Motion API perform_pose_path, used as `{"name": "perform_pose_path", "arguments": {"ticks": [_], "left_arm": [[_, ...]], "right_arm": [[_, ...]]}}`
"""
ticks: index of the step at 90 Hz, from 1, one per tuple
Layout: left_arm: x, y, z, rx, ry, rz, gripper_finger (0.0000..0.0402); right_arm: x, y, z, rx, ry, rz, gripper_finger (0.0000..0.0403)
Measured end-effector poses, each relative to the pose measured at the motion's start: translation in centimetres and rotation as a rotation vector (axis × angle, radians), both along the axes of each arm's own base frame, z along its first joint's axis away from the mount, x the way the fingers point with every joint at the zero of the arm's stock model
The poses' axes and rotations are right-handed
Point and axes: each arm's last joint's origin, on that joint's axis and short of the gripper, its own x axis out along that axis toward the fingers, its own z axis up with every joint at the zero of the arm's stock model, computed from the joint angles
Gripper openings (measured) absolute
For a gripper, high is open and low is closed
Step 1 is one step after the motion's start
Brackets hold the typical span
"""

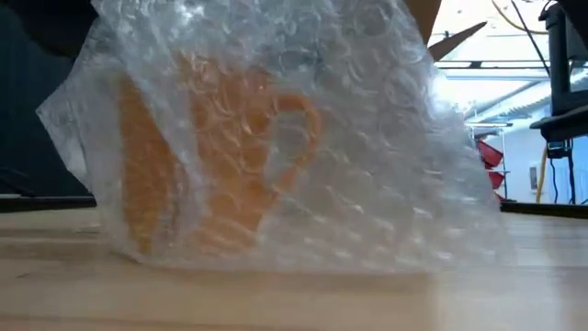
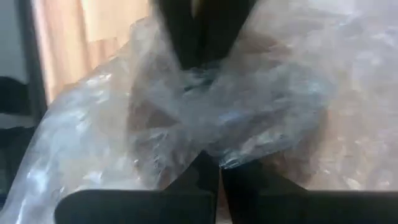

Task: Wrap mug
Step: Wrap the orange cup with the bubble wrap

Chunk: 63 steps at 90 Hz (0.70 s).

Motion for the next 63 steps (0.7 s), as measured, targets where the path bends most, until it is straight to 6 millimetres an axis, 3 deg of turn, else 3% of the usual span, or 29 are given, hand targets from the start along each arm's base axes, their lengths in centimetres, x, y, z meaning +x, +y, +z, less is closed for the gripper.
{"name": "perform_pose_path", "arguments": {"ticks": [6,13,17,38,43,54,63], "left_arm": [[0.0,0.0,0.0,-0.003,-0.001,-0.001,0.0000],[0.0,0.0,0.0,-0.005,0.000,-0.005,0.0000],[0.0,0.0,0.0,-0.008,0.001,-0.003,0.0000],[0.0,0.0,0.1,-0.010,-0.001,-0.002,0.0000],[0.0,0.0,0.1,-0.009,-0.001,-0.002,0.0000],[0.0,0.0,0.1,-0.011,-0.002,-0.002,0.0000],[0.0,0.0,0.1,-0.010,-0.002,-0.002,0.0000]], "right_arm": [[-0.6,0.3,1.5,-0.003,-0.027,0.057,0.0000],[-2.2,0.6,5.1,-0.033,-0.107,0.144,0.0000],[-2.6,0.9,6.2,-0.041,-0.142,0.180,0.0000],[-2.4,0.7,4.8,-0.054,-0.083,0.135,0.0000],[-3.1,0.5,6.6,-0.027,-0.118,0.106,0.0000],[-6.1,0.2,12.7,0.036,-0.252,0.098,0.0000],[-7.6,0.9,14.4,0.064,-0.287,0.099,0.0000]]}}
